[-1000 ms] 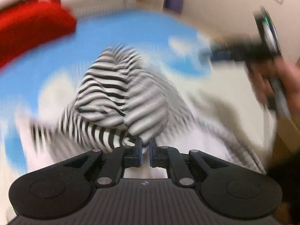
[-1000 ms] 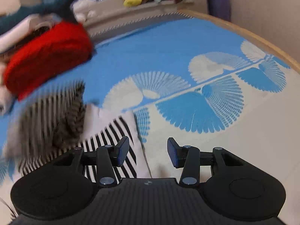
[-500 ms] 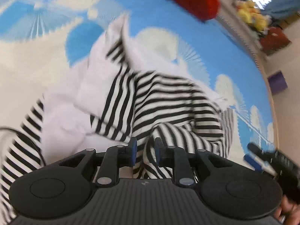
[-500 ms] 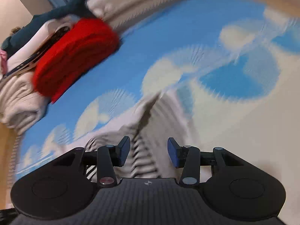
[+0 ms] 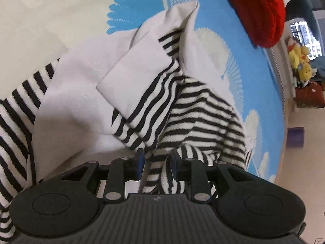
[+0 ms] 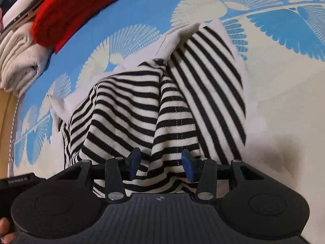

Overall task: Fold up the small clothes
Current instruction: 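Grasp the hoodie side edge with the right gripper while the left gripper grasps the hem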

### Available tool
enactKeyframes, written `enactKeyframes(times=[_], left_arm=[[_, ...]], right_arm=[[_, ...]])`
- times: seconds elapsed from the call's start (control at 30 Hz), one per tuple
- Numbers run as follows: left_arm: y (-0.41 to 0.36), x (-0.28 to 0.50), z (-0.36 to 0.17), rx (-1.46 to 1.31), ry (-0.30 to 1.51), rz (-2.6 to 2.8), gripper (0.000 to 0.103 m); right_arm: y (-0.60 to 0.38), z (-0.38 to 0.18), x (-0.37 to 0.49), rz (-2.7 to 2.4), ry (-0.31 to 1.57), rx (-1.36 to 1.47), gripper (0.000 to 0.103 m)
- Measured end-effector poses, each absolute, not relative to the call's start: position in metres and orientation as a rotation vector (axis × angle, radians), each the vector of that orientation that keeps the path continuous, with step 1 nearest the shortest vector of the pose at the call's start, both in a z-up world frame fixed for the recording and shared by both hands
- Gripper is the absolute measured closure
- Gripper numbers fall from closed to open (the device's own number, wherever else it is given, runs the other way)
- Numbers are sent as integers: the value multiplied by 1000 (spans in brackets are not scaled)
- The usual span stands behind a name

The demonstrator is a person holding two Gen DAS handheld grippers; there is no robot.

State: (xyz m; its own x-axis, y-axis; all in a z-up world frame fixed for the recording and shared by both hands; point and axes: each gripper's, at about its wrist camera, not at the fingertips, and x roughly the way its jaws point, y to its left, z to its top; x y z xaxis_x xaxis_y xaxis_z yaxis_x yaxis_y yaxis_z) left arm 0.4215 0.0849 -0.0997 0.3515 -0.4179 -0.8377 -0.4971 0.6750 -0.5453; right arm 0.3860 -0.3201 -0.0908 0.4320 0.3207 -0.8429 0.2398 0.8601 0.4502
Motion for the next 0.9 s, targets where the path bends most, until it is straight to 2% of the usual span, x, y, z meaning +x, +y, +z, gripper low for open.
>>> enactKeyframes(times=[0.13, 0.2, 0.27, 0.4, 0.47, 0.53, 0.7, 0.8, 0.83, 0.87, 0.9], left_arm=[[88, 418, -95, -935, 1221, 48, 74], [87, 419, -98, -930, 1231, 39, 74], [85, 419, -102, -922, 1254, 44, 74], [81, 418, -107, -925, 1260, 36, 74], [81, 418, -106, -933, 1253, 39, 74], [83, 418, -103, -942, 1237, 41, 74], [80, 420, -92, -904, 1208, 5, 74], [80, 419, -94, -878, 1234, 27, 74], [81, 418, -96, -874, 1242, 45, 74], [82, 417, -98, -875, 1246, 60, 74], [83, 417, -100, -878, 1249, 73, 74]], right_arm=[[-318, -90, 386, 62, 1137, 532, 58], [-322, -91, 385, 59, 1136, 536, 67], [-326, -92, 385, 71, 1131, 540, 85], [-334, -86, 383, 101, 1099, 555, 91], [-338, -82, 382, 114, 1083, 553, 100], [-346, -77, 382, 123, 1045, 581, 103], [-390, -58, 376, 17, 872, 708, 103], [-399, -62, 375, -14, 893, 741, 99], [-395, -67, 378, 18, 931, 741, 95], [-388, -73, 381, 63, 984, 731, 75], [-378, -78, 385, 104, 1036, 709, 63]])
